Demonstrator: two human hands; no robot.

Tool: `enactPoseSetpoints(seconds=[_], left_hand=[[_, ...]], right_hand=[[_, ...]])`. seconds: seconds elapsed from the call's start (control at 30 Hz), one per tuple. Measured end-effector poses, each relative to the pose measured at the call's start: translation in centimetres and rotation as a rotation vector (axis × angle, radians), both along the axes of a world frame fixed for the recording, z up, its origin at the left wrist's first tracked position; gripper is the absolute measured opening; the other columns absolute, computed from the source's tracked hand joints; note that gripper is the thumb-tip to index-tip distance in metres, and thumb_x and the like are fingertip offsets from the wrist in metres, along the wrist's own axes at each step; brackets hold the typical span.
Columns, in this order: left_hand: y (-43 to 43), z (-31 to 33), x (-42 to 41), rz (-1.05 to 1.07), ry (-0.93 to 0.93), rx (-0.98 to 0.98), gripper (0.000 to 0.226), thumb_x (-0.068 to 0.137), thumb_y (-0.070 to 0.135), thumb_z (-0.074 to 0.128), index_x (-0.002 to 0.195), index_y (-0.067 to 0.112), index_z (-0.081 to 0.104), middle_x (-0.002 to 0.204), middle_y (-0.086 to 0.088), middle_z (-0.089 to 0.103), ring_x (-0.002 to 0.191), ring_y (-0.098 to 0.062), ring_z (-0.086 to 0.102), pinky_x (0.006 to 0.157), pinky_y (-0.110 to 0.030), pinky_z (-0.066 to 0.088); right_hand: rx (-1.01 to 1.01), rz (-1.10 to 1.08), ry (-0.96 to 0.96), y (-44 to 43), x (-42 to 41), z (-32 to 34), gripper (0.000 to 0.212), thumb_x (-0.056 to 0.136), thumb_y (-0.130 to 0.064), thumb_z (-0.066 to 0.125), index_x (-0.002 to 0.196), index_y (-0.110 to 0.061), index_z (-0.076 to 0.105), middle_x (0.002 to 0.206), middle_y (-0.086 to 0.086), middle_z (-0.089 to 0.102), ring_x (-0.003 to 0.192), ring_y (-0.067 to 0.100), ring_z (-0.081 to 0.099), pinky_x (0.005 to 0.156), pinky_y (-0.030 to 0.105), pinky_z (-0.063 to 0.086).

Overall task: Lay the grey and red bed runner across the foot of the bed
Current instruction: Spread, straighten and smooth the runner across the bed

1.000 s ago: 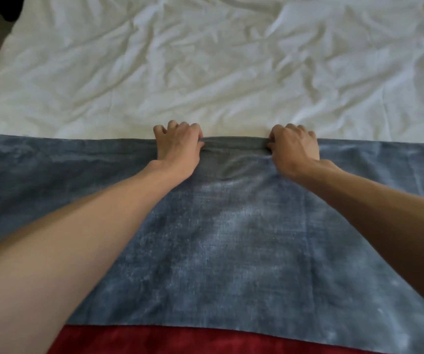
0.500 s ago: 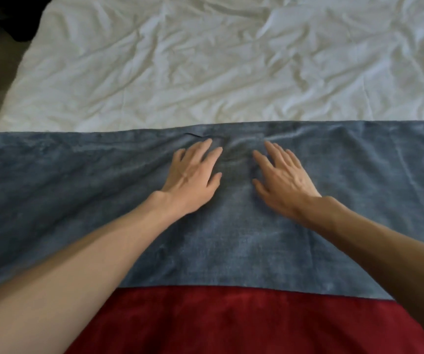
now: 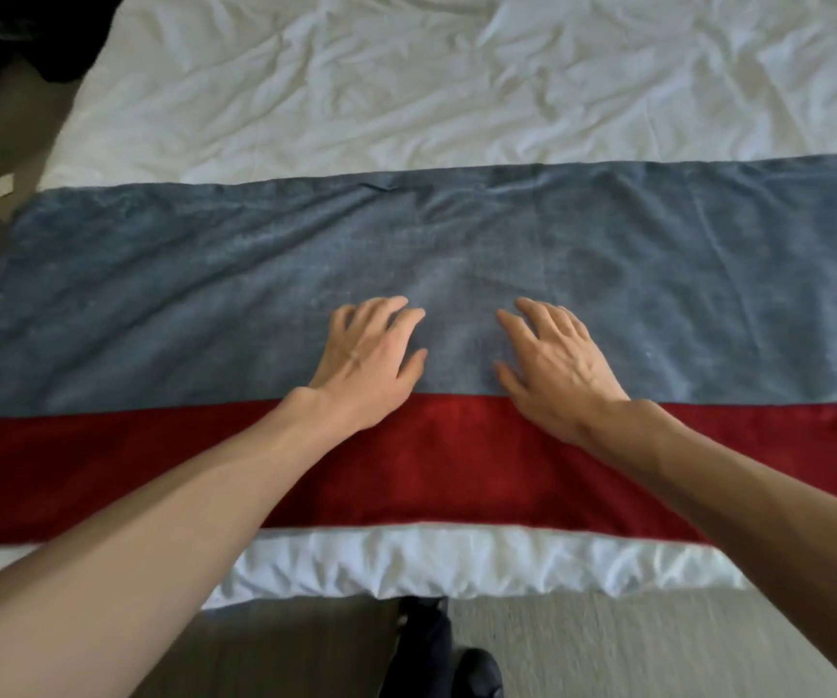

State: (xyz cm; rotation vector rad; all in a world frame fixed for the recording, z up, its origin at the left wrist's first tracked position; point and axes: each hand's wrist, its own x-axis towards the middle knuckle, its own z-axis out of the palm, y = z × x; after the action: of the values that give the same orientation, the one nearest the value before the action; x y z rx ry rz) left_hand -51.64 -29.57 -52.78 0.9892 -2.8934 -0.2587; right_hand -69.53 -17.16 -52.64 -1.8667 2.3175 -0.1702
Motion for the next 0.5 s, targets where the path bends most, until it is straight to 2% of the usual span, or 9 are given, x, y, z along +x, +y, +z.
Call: enactPoseSetpoints(seconds=[0.17, 0.33, 0.4, 0.5], left_hand=[[3.5, -0.7, 3.2, -0.035, -0.012, -0.003, 0.044, 0.087, 0.034, 0.057, 0.125, 0.012, 0.056, 0.133, -0.008, 0.053, 0.123, -0.026, 0.046, 0.100, -0.043, 0.031], [6.1, -1.5, 6.7, -0.104, -0.003, 0.048, 0.045, 0.085, 0.036, 0.059, 0.124, 0.014, 0.054, 0.130, -0.006, 0.054, 0.120, -0.025, 0.049, 0.099, -0.041, 0.032], [7.2, -1.8, 8.1, -0.140, 0.002, 0.089, 0.044, 0.086, 0.039, 0.058, 0.124, 0.016, 0.052, 0.131, -0.005, 0.052, 0.123, -0.022, 0.047, 0.101, -0.041, 0.031], [8.3, -2.6, 9.3, -0.169, -0.017, 0.116, 0.041, 0.087, 0.046, 0.054, 0.117, 0.018, 0.055, 0.137, -0.004, 0.047, 0.133, -0.020, 0.036, 0.106, -0.042, 0.024]], right_hand=[[0.013, 0.012, -0.036, 3.8, 2.8, -0.7, 0.056, 0.084, -0.028, 0.060, 0.133, -0.004, 0.046, 0.137, 0.022, 0.045, 0.127, 0.037, 0.041, 0.110, 0.044, 0.028], [0.076, 0.016, -0.107, 7.4, 5.8, -2.2, 0.054, 0.088, -0.034, 0.057, 0.137, -0.012, 0.045, 0.144, 0.015, 0.039, 0.132, 0.031, 0.037, 0.109, 0.040, 0.030], [0.111, 0.024, -0.140, 8.5, 7.3, -2.6, 0.050, 0.089, -0.035, 0.056, 0.134, -0.015, 0.048, 0.146, 0.013, 0.037, 0.133, 0.030, 0.036, 0.107, 0.041, 0.033], [0.072, 0.026, -0.149, 9.7, 8.9, -2.6, 0.041, 0.088, -0.035, 0.060, 0.122, -0.013, 0.060, 0.141, 0.014, 0.044, 0.127, 0.032, 0.043, 0.101, 0.046, 0.041]])
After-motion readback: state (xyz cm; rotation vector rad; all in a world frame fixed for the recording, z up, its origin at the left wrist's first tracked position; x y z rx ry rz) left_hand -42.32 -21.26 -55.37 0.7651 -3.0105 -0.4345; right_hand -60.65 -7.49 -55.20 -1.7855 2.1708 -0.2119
